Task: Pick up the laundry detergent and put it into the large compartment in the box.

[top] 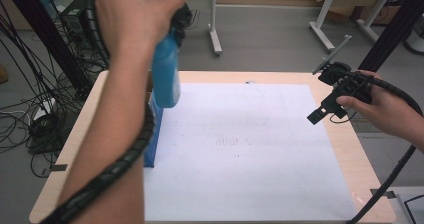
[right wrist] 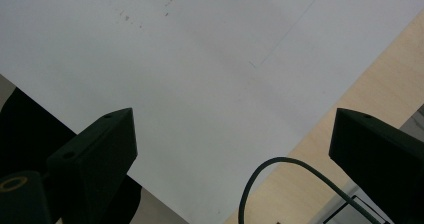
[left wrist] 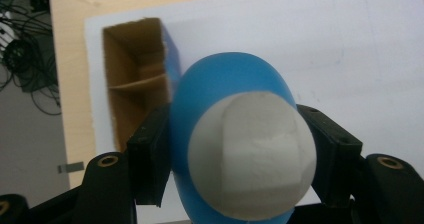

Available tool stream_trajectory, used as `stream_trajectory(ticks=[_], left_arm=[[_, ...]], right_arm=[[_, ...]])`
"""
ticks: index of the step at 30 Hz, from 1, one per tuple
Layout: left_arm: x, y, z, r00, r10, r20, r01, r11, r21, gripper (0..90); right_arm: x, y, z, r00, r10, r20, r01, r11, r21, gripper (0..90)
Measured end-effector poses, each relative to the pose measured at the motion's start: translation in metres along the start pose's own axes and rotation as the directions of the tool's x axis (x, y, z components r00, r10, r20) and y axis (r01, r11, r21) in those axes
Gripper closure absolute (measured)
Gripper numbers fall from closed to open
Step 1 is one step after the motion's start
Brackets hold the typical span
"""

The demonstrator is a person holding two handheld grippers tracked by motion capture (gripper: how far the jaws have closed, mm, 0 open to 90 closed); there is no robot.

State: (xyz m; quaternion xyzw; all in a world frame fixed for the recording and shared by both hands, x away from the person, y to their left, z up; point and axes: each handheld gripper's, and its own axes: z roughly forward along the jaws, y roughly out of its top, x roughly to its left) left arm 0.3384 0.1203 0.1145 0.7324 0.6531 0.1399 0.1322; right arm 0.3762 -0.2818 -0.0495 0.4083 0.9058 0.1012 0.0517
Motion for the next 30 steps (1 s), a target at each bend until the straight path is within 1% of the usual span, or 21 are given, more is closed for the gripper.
stream_trajectory(ticks=[1, 2, 3, 4, 5, 6, 7, 8, 9, 10, 11, 12, 13, 14, 19, 20, 22, 24, 26, 27, 30], left_arm=[[0.013, -0.001, 0.002, 0.9998, -0.021, -0.007, 0.021, 0.9998, -0.006, 37.3], [0.013, -0.001, 0.002, 0.9998, -0.021, -0.007, 0.021, 0.9998, -0.006, 37.4], [0.018, -0.001, 0.003, 0.9995, -0.032, -0.009, 0.032, 0.9995, -0.008, 37.4], [0.023, 0.001, 0.005, 0.9993, -0.034, -0.017, 0.034, 0.9994, 0.004, 37.4], [0.032, 0.001, 0.011, 0.9982, -0.054, -0.027, 0.054, 0.9985, 0.005, 37.4], [0.032, 0.001, 0.011, 0.9982, -0.054, -0.027, 0.054, 0.9985, 0.005, 37.4], [0.036, 0.002, 0.014, 0.9978, -0.057, -0.034, 0.057, 0.9983, 0.013, 37.4], [0.043, 0.002, 0.018, 0.9965, -0.074, -0.038, 0.075, 0.9971, 0.013, 37.4], [0.043, 0.002, 0.018, 0.9965, -0.074, -0.038, 0.075, 0.9971, 0.013, 37.4], [0.047, 0.001, 0.021, 0.9962, -0.079, -0.037, 0.08, 0.9967, 0.012, 37.4], [0.054, 0.001, 0.025, 0.9953, -0.091, -0.035, 0.091, 0.9957, 0.015, 37.4], [0.054, 0.001, 0.025, 0.9953, -0.091, -0.035, 0.091, 0.9957, 0.015, 37.4], [0.058, 0.002, 0.028, 0.9952, -0.092, -0.033, 0.092, 0.9955, 0.022, 37.4], [0.062, 0.001, 0.031, 0.9945, -0.1, -0.03, 0.101, 0.9947, 0.018, 37.4], [0.075, -0.002, 0.044, 0.9928, -0.117, -0.029, 0.117, 0.9927, 0.026, 37.4], [0.079, -0.005, 0.049, 0.9924, -0.119, -0.032, 0.12, 0.9925, 0.024, 37.4], [0.079, -0.005, 0.05, 0.9924, -0.118, -0.034, 0.119, 0.9926, 0.024, 37.4], [0.08, -0.009, 0.054, 0.9925, -0.117, -0.037, 0.117, 0.9931, 0.011, 37.4], [0.083, -0.01, 0.057, 0.9922, -0.119, -0.037, 0.119, 0.9927, 0.015, 37.4], [0.087, -0.012, 0.061, 0.9922, -0.12, -0.032, 0.121, 0.9925, 0.017, 37.4], [0.09, -0.014, 0.065, 0.9922, -0.121, -0.03, 0.122, 0.9923, 0.023, 37.4]], right_arm=[[-0.002, 0.003, 0.0, 1.0, -0.002, -0.006, 0.002, 1.0, -0.003, 5.1], [-0.002, 0.003, 0.0, 1.0, -0.002, -0.006, 0.002, 1.0, -0.003, 5.1], [-0.002, 0.007, 0.001, 1.0, -0.003, -0.009, 0.003, 1.0, -0.001, 5.1], [-0.002, 0.007, 0.001, 1.0, -0.003, -0.009, 0.003, 1.0, -0.001, 5.1], [-0.001, 0.011, 0.002, 1.0, -0.004, -0.005, 0.004, 1.0, 0.003, 5.1], [-0.001, 0.011, 0.002, 1.0, -0.004, -0.005, 0.004, 1.0, 0.003, 5.1], [-0.001, 0.013, 0.003, 1.0, -0.004, -0.004, 0.004, 1.0, 0.004, 5.1], [0.0, 0.017, 0.003, 1.0, -0.007, -0.002, 0.007, 1.0, 0.008, 5.1], [0.0, 0.017, 0.003, 1.0, -0.007, -0.002, 0.007, 1.0, 0.008, 5.1], [0.001, 0.018, 0.004, 1.0, -0.008, 0.001, 0.008, 1.0, 0.008, 5.1], [0.001, 0.021, 0.005, 0.9999, -0.012, 0.001, 0.012, 1.0, 0.01, 5.1], [0.001, 0.021, 0.005, 0.9999, -0.012, 0.001, 0.012, 1.0, 0.01, 5.1], [0.002, 0.025, 0.006, 0.9999, -0.015, 0.003, 0.015, 1.0, 0.015, 5.1], [0.002, 0.025, 0.006, 0.9999, -0.015, 0.003, 0.015, 1.0, 0.015, 5.1], [0.002, 0.029, 0.008, 0.9999, -0.013, 0.005, 0.013, 1.0, 0.02, 5.1], [0.002, 0.029, 0.009, 0.9999, -0.014, 0.006, 0.014, 1.0, 0.023, 5.1], [0.001, 0.03, 0.009, 0.9999, -0.016, 0.007, 0.015, 1.0, 0.026, 5.1], [0.002, 0.029, 0.009, 0.9999, -0.01, 0.009, 0.01, 1.0, 0.026, 5.1], [0.002, 0.029, 0.009, 0.9999, -0.009, 0.01, 0.009, 1.0, 0.025, 5.2], [0.002, 0.028, 0.008, 0.9999, -0.009, 0.014, 0.009, 1.0, 0.025, 5.1], [0.002, 0.028, 0.008, 0.9999, -0.002, 0.011, 0.001, 1.0, 0.023, 5.2]])
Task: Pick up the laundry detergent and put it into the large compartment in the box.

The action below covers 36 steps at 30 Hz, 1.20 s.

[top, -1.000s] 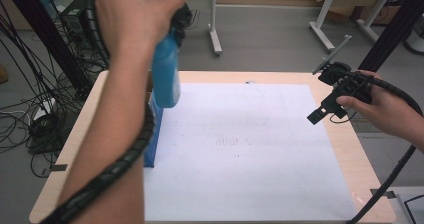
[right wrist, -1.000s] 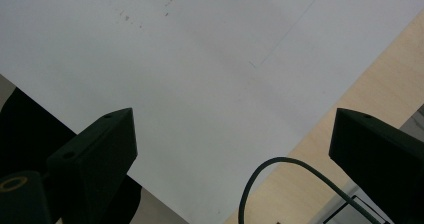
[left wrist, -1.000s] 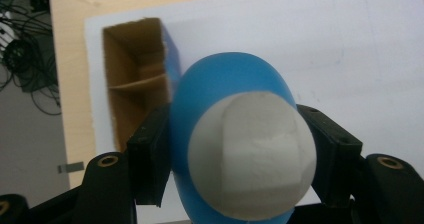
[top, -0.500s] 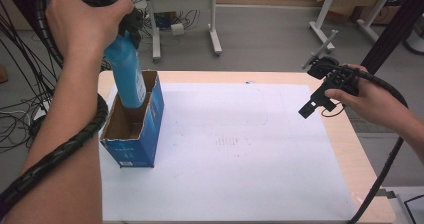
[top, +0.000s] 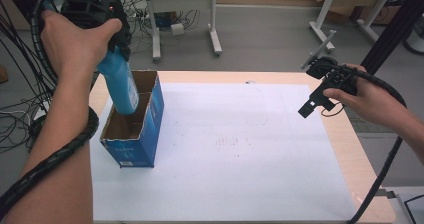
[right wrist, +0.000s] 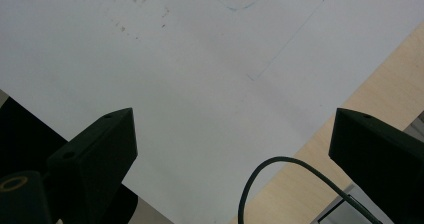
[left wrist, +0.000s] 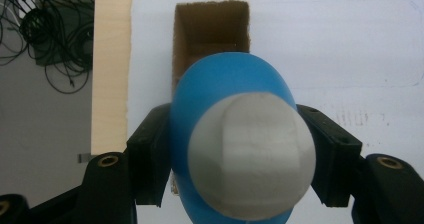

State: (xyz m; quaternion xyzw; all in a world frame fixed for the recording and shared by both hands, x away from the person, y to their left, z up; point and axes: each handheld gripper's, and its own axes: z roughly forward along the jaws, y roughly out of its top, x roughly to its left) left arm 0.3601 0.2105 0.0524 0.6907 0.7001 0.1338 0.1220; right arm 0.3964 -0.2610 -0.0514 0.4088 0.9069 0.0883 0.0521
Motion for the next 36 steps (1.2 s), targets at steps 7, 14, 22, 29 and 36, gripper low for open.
stream_trajectory(ticks=[7, 14, 22, 29, 36], left_arm=[[0.006, -0.007, 0.016, 1.0, -0.002, 0.002, 0.002, 1.0, 0.007, 37.4], [0.011, -0.011, 0.028, 1.0, 0.005, 0.003, -0.005, 0.9997, 0.024, 37.4], [0.015, -0.018, 0.044, 0.9999, 0.012, 0.008, -0.012, 0.9991, 0.04, 37.4], [0.019, -0.022, 0.058, 0.9996, 0.021, 0.019, -0.022, 0.9984, 0.052, 37.4], [0.018, -0.025, 0.074, 0.9993, 0.036, 0.008, -0.036, 0.9969, 0.07, 37.5]], right_arm=[[0.004, 0.0, -0.001, 1.0, -0.007, 0.007, 0.007, 1.0, 0.003, 5.2], [0.008, 0.0, -0.002, 0.9998, -0.013, 0.013, 0.013, 1.0, 0.001, 5.1], [0.011, -0.001, -0.002, 0.9997, -0.013, 0.018, 0.013, 1.0, 0.006, 5.2], [0.014, 0.0, -0.001, 0.9997, -0.016, 0.019, 0.016, 1.0, 0.015, 5.2], [0.016, 0.0, 0.0, 0.9996, -0.018, 0.022, 0.017, 1.0, 0.019, 5.2]])
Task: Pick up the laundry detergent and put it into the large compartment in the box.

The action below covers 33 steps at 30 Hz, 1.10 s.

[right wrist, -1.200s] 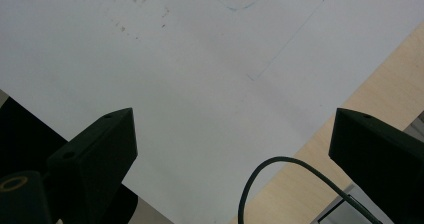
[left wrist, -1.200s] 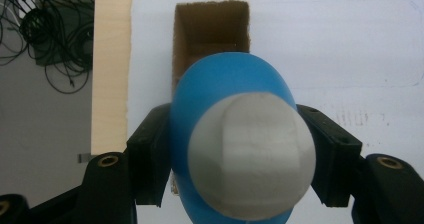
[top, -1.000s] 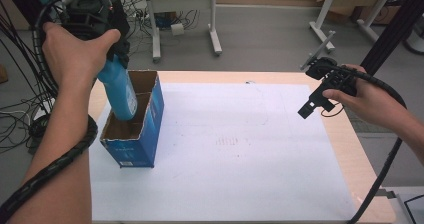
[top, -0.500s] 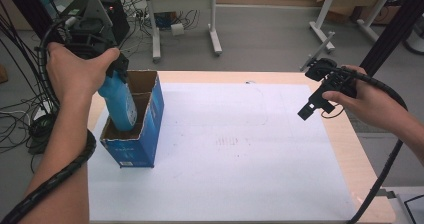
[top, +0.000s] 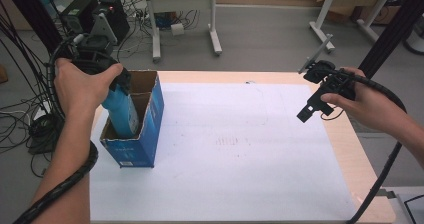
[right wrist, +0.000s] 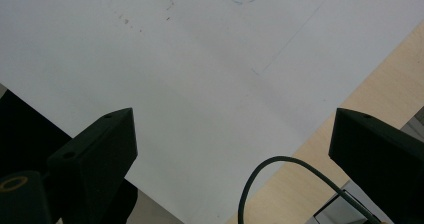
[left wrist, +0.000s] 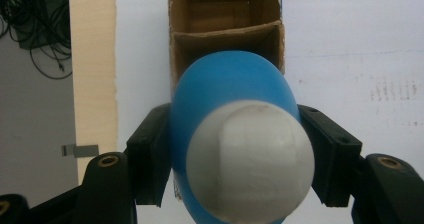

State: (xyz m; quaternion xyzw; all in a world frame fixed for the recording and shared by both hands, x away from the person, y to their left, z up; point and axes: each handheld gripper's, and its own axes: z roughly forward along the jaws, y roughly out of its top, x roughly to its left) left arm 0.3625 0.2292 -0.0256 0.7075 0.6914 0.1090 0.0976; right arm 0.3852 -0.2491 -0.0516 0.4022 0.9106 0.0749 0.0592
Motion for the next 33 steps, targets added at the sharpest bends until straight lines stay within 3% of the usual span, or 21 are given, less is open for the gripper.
stream_trajectory(ticks=[16, 33], left_arm=[[-0.007, 0.003, 0.045, 0.9995, 0.031, 0.008, -0.032, 0.9978, 0.059, 37.5], [-0.01, 0.004, 0.076, 0.9994, 0.035, 0.004, -0.035, 0.9957, 0.085, 37.5]], right_arm=[[-0.003, 0.0, 0.007, 0.9999, 0.01, -0.007, -0.01, 1.0, 0.016, 5.2], [-0.009, 0.0, 0.012, 0.9997, 0.021, -0.015, -0.021, 0.999, 0.027, 5.2]])
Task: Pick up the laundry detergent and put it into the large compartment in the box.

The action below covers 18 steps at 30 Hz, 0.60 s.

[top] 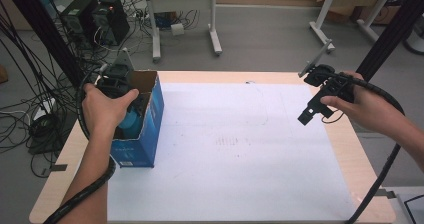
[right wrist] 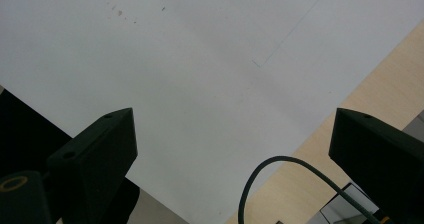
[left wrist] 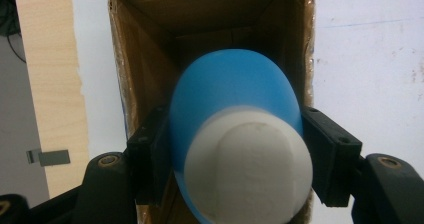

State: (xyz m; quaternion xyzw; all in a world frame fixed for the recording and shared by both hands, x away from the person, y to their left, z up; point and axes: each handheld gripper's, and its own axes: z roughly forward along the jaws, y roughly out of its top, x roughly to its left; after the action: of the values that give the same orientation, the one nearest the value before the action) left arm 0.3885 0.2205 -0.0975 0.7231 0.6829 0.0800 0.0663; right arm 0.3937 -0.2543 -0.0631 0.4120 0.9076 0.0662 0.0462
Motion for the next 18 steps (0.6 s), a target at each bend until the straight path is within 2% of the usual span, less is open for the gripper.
stream_trajectory(ticks=[18], left_arm=[[-0.001, 0.005, 0.023, 0.9999, 0.011, -0.003, -0.01, 0.9993, 0.037, 37.4]], right_arm=[[-0.005, -0.002, 0.003, 0.9999, 0.012, -0.001, -0.012, 1.0, 0.002, 5.2]])
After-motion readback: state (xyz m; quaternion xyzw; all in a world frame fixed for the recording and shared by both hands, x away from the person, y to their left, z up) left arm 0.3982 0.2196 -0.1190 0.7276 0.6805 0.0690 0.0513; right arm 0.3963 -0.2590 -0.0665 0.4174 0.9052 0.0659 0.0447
